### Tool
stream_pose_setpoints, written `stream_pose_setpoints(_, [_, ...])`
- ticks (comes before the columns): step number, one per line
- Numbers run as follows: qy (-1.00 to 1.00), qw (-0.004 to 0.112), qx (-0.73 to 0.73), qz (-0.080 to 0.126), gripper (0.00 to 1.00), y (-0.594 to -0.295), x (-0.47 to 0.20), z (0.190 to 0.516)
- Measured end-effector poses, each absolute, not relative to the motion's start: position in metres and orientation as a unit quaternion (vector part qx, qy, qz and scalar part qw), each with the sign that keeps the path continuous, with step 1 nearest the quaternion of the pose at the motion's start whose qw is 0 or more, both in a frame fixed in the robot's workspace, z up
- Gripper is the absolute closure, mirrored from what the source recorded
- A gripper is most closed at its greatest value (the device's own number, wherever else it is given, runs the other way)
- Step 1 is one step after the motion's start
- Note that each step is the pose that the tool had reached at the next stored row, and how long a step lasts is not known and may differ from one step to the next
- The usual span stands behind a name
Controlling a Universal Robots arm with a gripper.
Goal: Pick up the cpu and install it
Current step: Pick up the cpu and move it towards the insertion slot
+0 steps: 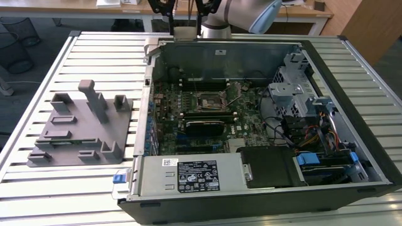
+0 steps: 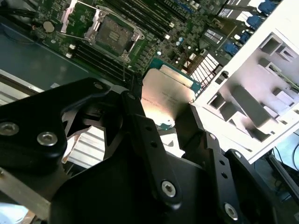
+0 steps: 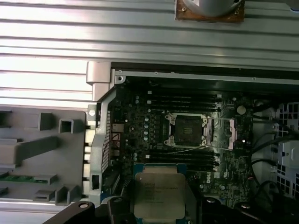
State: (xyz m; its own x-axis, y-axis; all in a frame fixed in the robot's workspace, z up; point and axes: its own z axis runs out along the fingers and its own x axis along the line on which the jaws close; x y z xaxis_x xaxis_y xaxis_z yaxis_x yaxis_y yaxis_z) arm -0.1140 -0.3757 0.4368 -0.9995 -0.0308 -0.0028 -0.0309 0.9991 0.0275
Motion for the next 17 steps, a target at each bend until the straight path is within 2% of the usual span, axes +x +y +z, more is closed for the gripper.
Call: stream_pose_setpoints(17, [1.0,0.001,-0.016,0.014,0.47,-0.376,-0.066,0.437])
